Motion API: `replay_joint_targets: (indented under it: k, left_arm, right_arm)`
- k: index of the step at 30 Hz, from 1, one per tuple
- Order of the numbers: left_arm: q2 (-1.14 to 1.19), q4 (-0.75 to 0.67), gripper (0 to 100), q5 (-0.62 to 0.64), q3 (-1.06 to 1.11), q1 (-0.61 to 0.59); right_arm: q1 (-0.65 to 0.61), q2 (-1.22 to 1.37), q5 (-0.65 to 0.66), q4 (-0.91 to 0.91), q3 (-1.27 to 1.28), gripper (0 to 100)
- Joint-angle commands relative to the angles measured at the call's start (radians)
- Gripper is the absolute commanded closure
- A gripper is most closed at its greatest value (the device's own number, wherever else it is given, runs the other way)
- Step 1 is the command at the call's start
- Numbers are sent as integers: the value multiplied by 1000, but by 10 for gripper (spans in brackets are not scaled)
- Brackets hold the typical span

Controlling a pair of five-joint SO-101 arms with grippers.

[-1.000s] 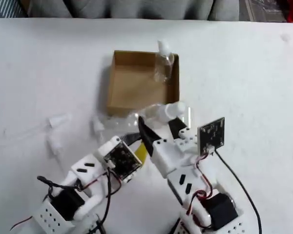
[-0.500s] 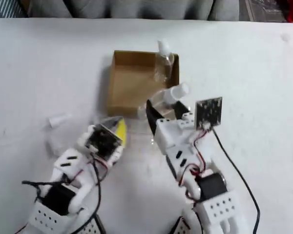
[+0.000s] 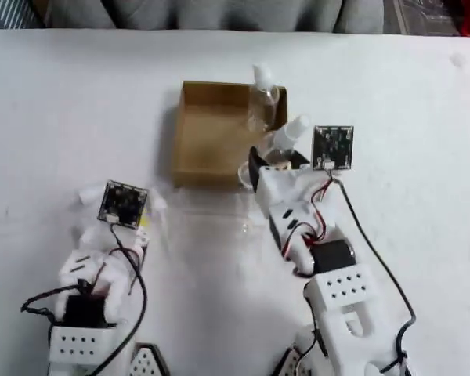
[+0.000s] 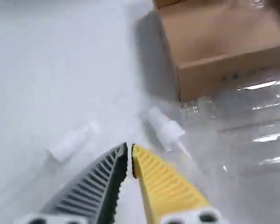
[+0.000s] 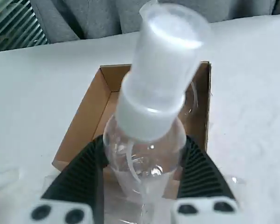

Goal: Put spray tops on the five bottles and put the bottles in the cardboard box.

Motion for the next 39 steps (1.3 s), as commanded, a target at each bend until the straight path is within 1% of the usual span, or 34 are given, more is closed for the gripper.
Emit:
replay_joint_targets:
  k: [1, 3, 8, 14, 17, 22, 30, 33, 37, 39]
  left_arm:
    - [-13, -209, 978, -6, 68, -28]
    - [-13, -238, 978, -12, 86, -24]
    - [-13, -239, 978, -14, 84, -27]
    - [-13, -241, 978, -14, 84, -31]
    - [-13, -241, 978, -15, 84, -31]
    - [-13, -245, 977, -15, 84, -31]
    - [-13, -247, 977, -15, 84, -30]
    - [-13, -247, 977, -15, 84, -28]
    - [-13, -247, 977, -15, 84, -27]
    - [-13, -247, 977, -15, 84, -27]
  right_arm:
    - [21, 12, 5, -74, -66, 984]
    - [22, 22, 5, -108, -66, 984]
    - [21, 110, 14, -147, -117, 984]
    - [65, 269, 15, 5, -324, 984]
    - [84, 340, 17, 39, -399, 984]
    - [85, 455, 124, 28, -459, 984]
    - [87, 636, 143, 28, -545, 984]
    - [87, 684, 198, 28, -574, 983]
    - [85, 730, 204, 27, -606, 983]
    - [87, 746, 204, -2, -609, 983]
